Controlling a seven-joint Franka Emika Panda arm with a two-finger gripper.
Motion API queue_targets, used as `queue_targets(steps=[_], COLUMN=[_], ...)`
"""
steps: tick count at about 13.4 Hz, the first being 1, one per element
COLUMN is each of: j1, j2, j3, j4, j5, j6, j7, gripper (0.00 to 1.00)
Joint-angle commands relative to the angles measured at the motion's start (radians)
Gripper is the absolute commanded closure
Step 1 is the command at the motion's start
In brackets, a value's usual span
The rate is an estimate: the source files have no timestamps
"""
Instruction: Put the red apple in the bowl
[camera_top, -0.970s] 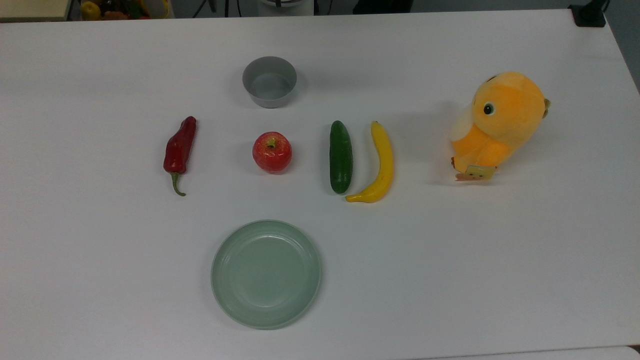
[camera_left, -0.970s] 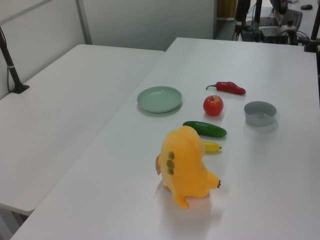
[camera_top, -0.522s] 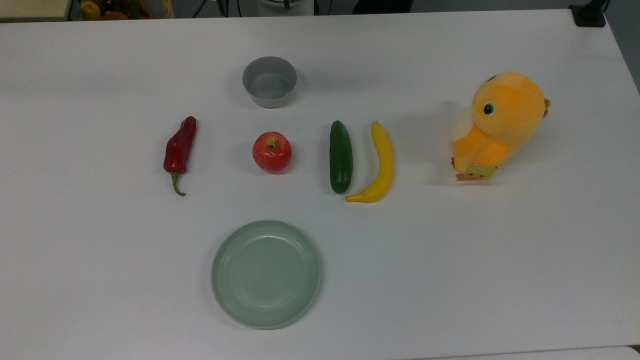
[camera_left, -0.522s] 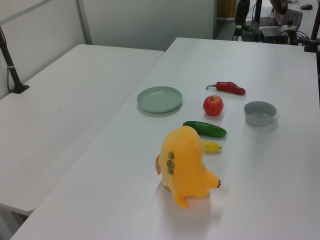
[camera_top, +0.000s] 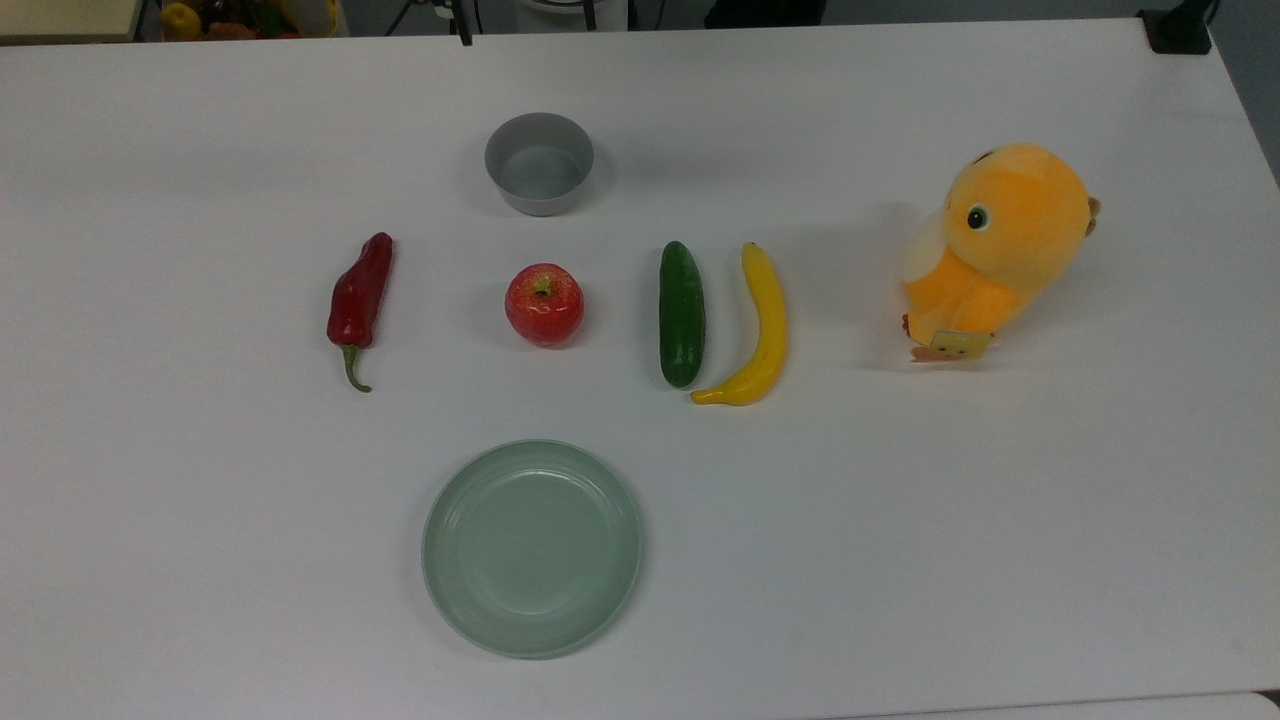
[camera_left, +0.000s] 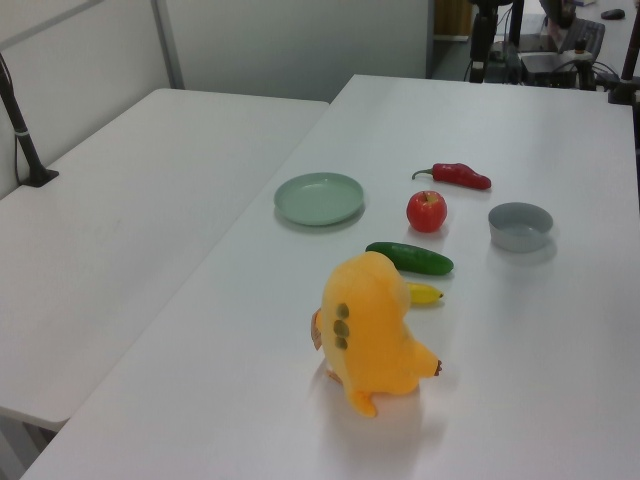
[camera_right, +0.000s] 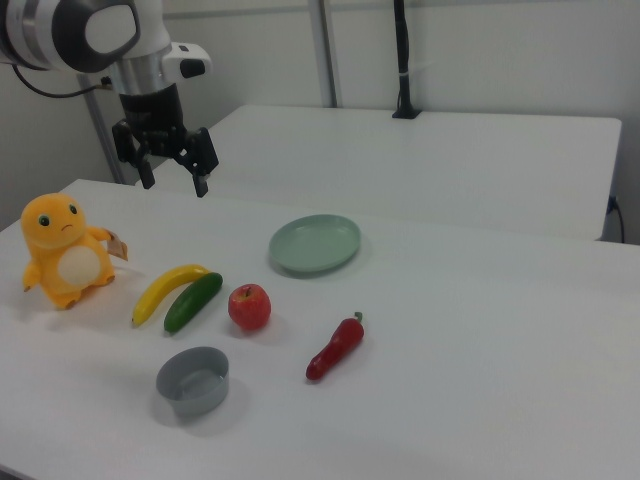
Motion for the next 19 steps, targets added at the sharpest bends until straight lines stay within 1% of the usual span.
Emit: queue_targets(steps=[1,4,7,11,12,14,17,19], j1=[0.011,0.011,0.017,0.029,0.029,0.029,0.029,0.029], j2=[0.034,0.096,0.143,0.192,0.211,0.258,0.275,0.278], j3=[-0.005,-0.005,-0.005,-0.005,-0.005,-0.005,-0.005,-0.005], j4=[-0.013,-0.019,-0.028,-0.114,-0.114,-0.126,-0.176,-0.212], j5=[0.015,0.014,0.014,0.0,-0.008,-0.044,-0.094,-0.108], j6=[0.086,0.199,0.261,0.373,0.375,0.387,0.433,0.489], j7=[-0.053,-0.055,-0.053,-0.055,-0.055,-0.055,-0.056,-0.056], gripper=[0.0,0.0,0.0,0.0,0.0,0.0,0.0,0.0])
